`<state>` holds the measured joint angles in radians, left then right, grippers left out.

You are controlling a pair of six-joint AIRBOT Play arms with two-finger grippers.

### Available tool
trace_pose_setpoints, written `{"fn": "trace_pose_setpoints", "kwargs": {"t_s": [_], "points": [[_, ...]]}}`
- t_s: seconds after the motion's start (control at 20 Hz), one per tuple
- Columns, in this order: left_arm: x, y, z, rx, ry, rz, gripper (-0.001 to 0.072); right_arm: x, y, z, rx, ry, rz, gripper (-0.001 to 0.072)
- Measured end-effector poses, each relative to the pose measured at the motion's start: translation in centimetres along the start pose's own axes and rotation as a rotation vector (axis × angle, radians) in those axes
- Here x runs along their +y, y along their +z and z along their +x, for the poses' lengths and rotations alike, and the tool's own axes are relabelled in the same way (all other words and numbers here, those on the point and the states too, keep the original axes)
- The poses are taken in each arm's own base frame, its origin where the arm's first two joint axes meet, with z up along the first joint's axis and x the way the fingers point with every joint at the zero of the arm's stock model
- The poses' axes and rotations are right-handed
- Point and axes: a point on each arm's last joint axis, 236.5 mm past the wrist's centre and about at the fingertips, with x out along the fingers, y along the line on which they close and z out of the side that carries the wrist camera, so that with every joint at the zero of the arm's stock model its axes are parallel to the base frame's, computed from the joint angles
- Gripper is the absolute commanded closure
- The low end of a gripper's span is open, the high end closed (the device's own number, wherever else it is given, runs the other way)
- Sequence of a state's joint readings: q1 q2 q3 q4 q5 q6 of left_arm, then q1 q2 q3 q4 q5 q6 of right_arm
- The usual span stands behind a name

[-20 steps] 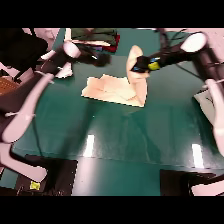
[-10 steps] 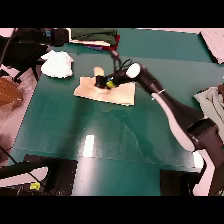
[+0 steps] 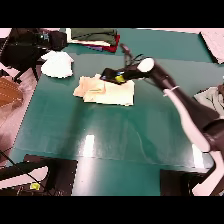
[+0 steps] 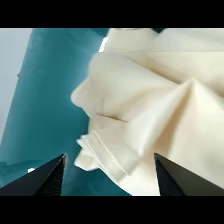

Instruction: Fold the shirts.

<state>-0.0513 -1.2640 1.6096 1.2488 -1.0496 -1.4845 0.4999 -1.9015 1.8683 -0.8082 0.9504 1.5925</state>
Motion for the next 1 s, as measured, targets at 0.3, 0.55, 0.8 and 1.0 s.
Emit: {"fn": "trace_pose_setpoints", "kwargs": {"t_s": [0.3,0.55,0.8,1.0], "points": [[-0.6,-3.8,1.5,0.115,-0.048,-0.048,0.0673,-11.5,-3.3,-6.6,0.086,-0.14,0.155,0.0004],[-1.2,-5.0,1.9,0.15,-0.081,-0.058,0.0672,-14.3,-4.8,-5.7,0.044,-0.067,0.238,0.0004],[-4.7,-11.5,4.4,0.345,-0.19,0.053,0.0077,-15.1,-5.6,-4.5,0.044,-0.018,0.282,0.0004],[-6.6,-19.4,8.6,0.55,-0.215,0.342,-0.0013,-13.9,-5.0,-5.3,0.026,0.009,0.267,0.0005]]}}
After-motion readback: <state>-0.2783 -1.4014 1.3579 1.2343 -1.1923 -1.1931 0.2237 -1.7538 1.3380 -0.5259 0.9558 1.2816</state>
